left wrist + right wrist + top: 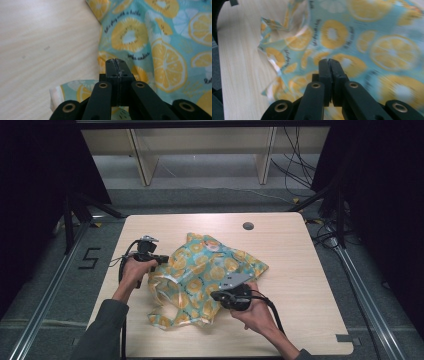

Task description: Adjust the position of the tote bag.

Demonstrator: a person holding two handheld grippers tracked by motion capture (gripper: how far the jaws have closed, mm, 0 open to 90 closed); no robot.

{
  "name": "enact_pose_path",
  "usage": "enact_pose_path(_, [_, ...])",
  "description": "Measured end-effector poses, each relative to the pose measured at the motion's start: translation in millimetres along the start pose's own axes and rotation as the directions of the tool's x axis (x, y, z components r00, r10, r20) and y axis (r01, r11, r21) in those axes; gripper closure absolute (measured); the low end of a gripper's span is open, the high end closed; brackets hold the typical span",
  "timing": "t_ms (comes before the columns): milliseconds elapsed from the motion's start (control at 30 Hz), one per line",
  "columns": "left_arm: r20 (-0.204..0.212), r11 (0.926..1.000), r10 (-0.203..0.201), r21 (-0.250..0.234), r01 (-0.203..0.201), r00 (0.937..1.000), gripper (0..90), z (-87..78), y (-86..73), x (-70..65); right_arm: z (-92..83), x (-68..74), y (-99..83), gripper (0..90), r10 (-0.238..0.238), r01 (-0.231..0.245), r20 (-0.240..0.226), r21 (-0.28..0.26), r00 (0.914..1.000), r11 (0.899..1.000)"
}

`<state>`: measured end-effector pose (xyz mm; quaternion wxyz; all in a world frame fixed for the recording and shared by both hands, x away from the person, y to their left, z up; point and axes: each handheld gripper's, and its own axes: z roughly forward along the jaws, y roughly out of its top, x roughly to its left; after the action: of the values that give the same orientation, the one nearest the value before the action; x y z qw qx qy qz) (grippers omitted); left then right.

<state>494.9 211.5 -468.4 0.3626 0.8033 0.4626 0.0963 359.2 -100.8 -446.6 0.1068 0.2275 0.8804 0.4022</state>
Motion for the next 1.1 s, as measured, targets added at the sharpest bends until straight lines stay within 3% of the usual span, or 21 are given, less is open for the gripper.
enact_pose_path(67, [0.01,1.0,0.001,0.003,-0.001,1.0,89.2,2.0,-2.8,-0.6,4.7,2.4,0.8,89.9,0.002,-0.002,-0.001,0.004,1.0,1.0])
enact_pose_path(100, [0.018,1.0,-0.001,0.008,0.001,0.9998,89.2,4.5,-5.5,-2.2,14.9,4.5,2.0,89.9,-0.024,0.024,-0.012,0.038,0.9996,0.999])
enact_pose_path(167, [0.019,0.9987,0.029,0.042,-0.03,0.9994,89.2,8.7,-10.5,-6.1,20.2,6.2,1.2,89.9,-0.018,0.018,0.0,0.051,0.9998,0.999])
enact_pose_path(233, [0.028,0.9962,0.059,0.063,-0.061,0.9979,89.2,11.7,-14.8,-7.5,30.1,4.3,-2.0,90.0,-0.043,0.041,0.019,0.066,0.9989,0.997])
enact_pose_path(267, [0.025,0.9964,0.047,0.07,-0.048,0.9986,89.3,11.8,-16.6,-8.8,36.9,1.3,-6.6,90.0,-0.041,0.037,0.035,0.1,0.9985,0.994])
enact_pose_path(300, [0.045,0.9971,0.044,0.06,-0.047,0.998,89.3,14.2,-19.6,-8.5,36.9,1.3,-6.6,90.0,-0.041,0.037,0.035,0.1,0.9985,0.994])
enact_pose_path(367, [0.048,0.9941,0.062,0.086,-0.066,0.9969,89.3,16.6,-24.5,-10.2,43.6,-3.9,-12.8,90.0,-0.05,0.045,0.032,0.129,0.9982,0.991])
enact_pose_path(400, [0.06,0.9933,0.061,0.094,-0.067,0.9963,89.4,18.1,-27.2,-11.3,46.4,-8.7,-18.5,90.0,-0.031,0.022,0.046,0.168,0.9985,0.986])
enact_pose_path(467, [0.072,0.9916,0.075,0.101,-0.082,0.9946,89.4,19.2,-32.2,-14.8,49.9,-14.8,-25.4,90.0,-0.053,0.041,0.063,0.175,0.9966,0.984])
enact_pose_path(600, [0.095,0.9875,0.102,0.111,-0.112,0.9903,89.4,17.5,-41.3,-25.6,48.0,-18.2,-30.3,90.0,0.002,-0.015,0.065,0.201,0.9979,0.979])
enact_pose_path(633, [0.097,0.989,0.104,0.095,-0.113,0.9899,89.4,17.4,-43.8,-28.5,47.0,-19.2,-31.6,90.0,0.001,-0.015,0.068,0.208,0.9977,0.978])
enact_pose_path(667, [0.094,0.9851,0.117,0.115,-0.128,0.9887,89.5,14.7,-45.1,-30.7,45.0,-21.2,-32.4,90.0,-0.006,-0.008,0.063,0.215,0.998,0.977])
enact_pose_path(733, [0.104,0.9823,0.138,0.113,-0.15,0.9849,89.5,12.8,-49.2,-36.1,40.8,-24.2,-35.1,90.0,0.024,-0.04,0.073,0.22,0.9971,0.975])
enact_pose_path(800, [0.109,0.9816,0.149,0.105,-0.16,0.9829,89.5,11.4,-53.4,-44.9,39.5,-26.2,-36.9,90.0,0.021,-0.037,0.075,0.215,0.9969,0.976])
enact_pose_path(867, [0.122,0.9772,0.173,0.103,-0.185,0.9774,89.4,11.2,-56.6,-55.1,34.9,-31.5,-39.9,90.0,0.032,-0.051,0.088,0.223,0.9956,0.973])
enact_pose_path(933, [0.144,0.9685,0.209,0.107,-0.225,0.9672,89.4,11.8,-57.2,-63.5,30.3,-37.2,-42.7,90.0,0.025,-0.047,0.096,0.229,0.9951,0.972])
enact_pose_path(967, [0.159,0.9594,0.238,0.116,-0.257,0.9582,89.4,12.6,-56.7,-66.8,27.2,-40.6,-45.9,90.0,0.051,-0.075,0.11,0.224,0.9926,0.972])
enact_pose_path(1000, [0.171,0.9565,0.24,0.127,-0.263,0.9556,89.4,13.3,-56.2,-70.3,24.2,-44.2,-47.8,90.0,0.049,-0.077,0.126,0.229,0.9908,0.97])
enact_pose_path(1033, [0.18,0.9494,0.262,0.129,-0.287,0.9482,89.4,15.1,-55.2,-76.8,21.1,-48.0,-49.1,90.0,0.043,-0.073,0.127,0.238,0.991,0.969])
enact_pose_path(1067, [0.187,0.9509,0.259,0.123,-0.284,0.9478,89.4,16.9,-55.1,-81.8,18.4,-52.7,-52.8,90.0,0.054,-0.09,0.159,0.231,0.9858,0.969])
enact_pose_path(1100, [0.201,0.9394,0.289,0.129,-0.317,0.9361,89.4,19.0,-53.3,-88.3,15.6,-55.8,-54.6,90.0,0.063,-0.101,0.166,0.234,0.9841,0.967])
